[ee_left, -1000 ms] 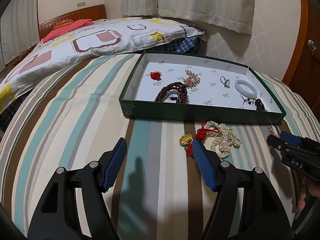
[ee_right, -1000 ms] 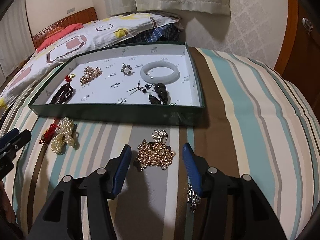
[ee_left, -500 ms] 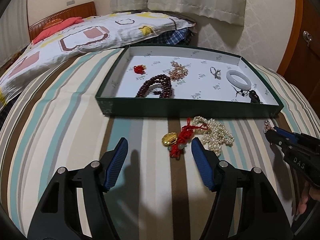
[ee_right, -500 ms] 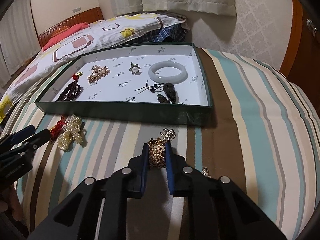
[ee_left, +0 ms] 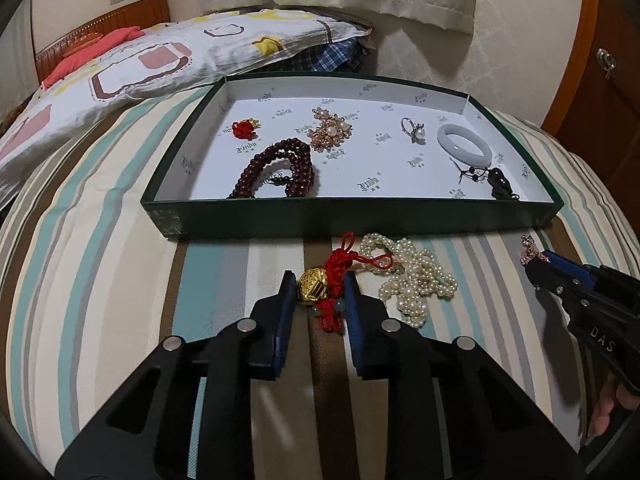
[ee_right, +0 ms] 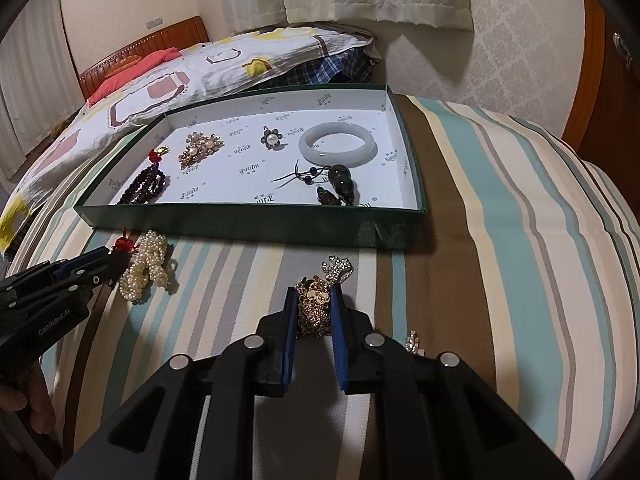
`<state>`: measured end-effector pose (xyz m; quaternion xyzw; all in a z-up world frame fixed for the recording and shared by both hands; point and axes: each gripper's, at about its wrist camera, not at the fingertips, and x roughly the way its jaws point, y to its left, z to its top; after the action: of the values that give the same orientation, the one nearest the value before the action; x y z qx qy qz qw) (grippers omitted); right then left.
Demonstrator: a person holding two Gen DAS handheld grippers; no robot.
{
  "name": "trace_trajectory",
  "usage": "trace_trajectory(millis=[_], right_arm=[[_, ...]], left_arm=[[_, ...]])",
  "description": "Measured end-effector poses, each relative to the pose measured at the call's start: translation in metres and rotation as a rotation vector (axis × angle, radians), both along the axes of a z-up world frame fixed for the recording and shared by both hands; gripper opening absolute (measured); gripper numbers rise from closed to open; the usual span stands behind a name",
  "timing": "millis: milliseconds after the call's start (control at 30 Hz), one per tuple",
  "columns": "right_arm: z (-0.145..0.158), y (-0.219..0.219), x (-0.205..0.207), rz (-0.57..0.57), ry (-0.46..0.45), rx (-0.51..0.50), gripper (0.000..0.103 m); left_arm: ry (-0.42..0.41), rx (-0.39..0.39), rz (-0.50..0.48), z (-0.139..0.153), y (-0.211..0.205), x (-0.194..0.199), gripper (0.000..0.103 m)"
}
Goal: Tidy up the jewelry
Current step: 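Grasp the gold chain necklace with the right tool while the left tool grasps the gold coin tassel charm, then carry the chain with the right tool while the left tool carries the coin charm into the box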
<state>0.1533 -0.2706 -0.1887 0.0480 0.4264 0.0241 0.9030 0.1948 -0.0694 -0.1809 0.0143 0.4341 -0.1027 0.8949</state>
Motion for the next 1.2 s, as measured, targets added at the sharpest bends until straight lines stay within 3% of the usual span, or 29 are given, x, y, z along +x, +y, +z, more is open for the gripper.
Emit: trace_trajectory(millis=[200,333,667,1067,1200], right_arm=[[0.002,0.000,-0.003,-0.002,-0.017,0.022,0.015],[0.006,0.001,-0.008,-0.002,-0.049,0.027,0.015],[0.032,0.006,-0.012,0.005,-0.154,0.030,0.015],[0.078,0.014,0.018,0.037,-0.318,0.029,0.015],[0.083,0.018,0.032,0.048,-0.353,0.041,0.015]], left_arm=[[-0.025,-0.046,0.011,0.004,0.008,-0.002,0.019],[-0.073,-0.033,0.016,0.011,0.008,-0.009,0.019],[-0.191,-0.068,0.036,0.050,0.009,-0.019,0.019],[-0.318,-0.112,-0.005,0.095,-0.018,0.011,0.019],[-0.338,-0.112,-0.018,0.097,-0.029,0.027,0.019]])
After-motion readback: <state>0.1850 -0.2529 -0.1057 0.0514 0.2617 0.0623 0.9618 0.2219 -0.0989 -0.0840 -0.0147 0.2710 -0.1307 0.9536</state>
